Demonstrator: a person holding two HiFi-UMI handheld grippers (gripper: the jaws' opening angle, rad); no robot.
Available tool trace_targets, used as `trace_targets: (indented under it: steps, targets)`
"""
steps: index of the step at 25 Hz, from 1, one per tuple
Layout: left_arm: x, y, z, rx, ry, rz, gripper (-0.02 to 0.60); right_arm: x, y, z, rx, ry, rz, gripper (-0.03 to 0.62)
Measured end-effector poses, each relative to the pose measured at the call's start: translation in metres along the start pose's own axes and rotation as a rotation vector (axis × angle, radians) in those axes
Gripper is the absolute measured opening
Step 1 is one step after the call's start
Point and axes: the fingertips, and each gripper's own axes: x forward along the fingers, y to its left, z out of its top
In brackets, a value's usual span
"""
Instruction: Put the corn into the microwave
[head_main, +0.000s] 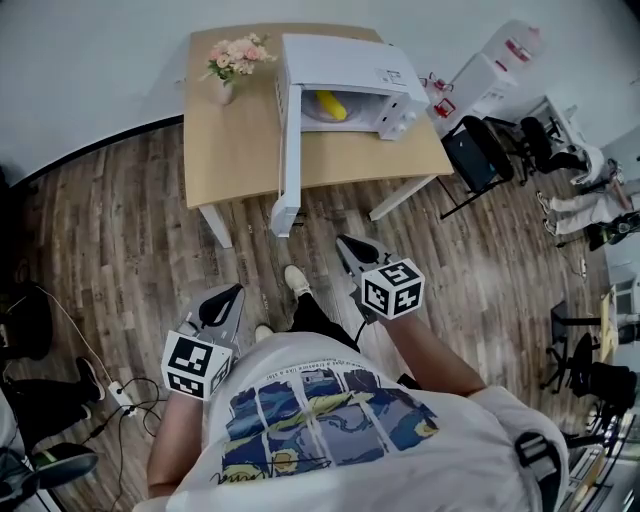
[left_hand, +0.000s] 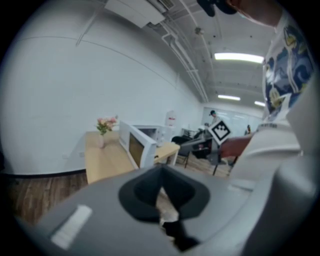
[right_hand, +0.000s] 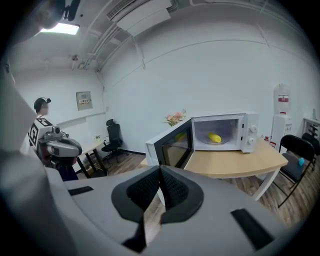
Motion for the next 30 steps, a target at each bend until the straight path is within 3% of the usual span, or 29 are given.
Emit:
trace_targets:
  steps: [20, 25, 30]
  targets:
    - [-0.023, -0.004, -0.020, -0.088, -0.012, 0.007, 0.009, -0.012, 0.028, 0.002, -0.036, -0.024, 0.039, 0.009]
    - [-0.020, -0.007, -0.025, -0.164, -0.028, -0.027, 0.009, -0.022, 0.027, -0.001, -0.064, -0.011, 0.023, 0.009]
    - [-0.008, -0.012, -0.035, -0.188, -0.020, -0.060, 0.009, -0.033, 0.030, -0.009, -0.089, 0.023, 0.008, 0.009]
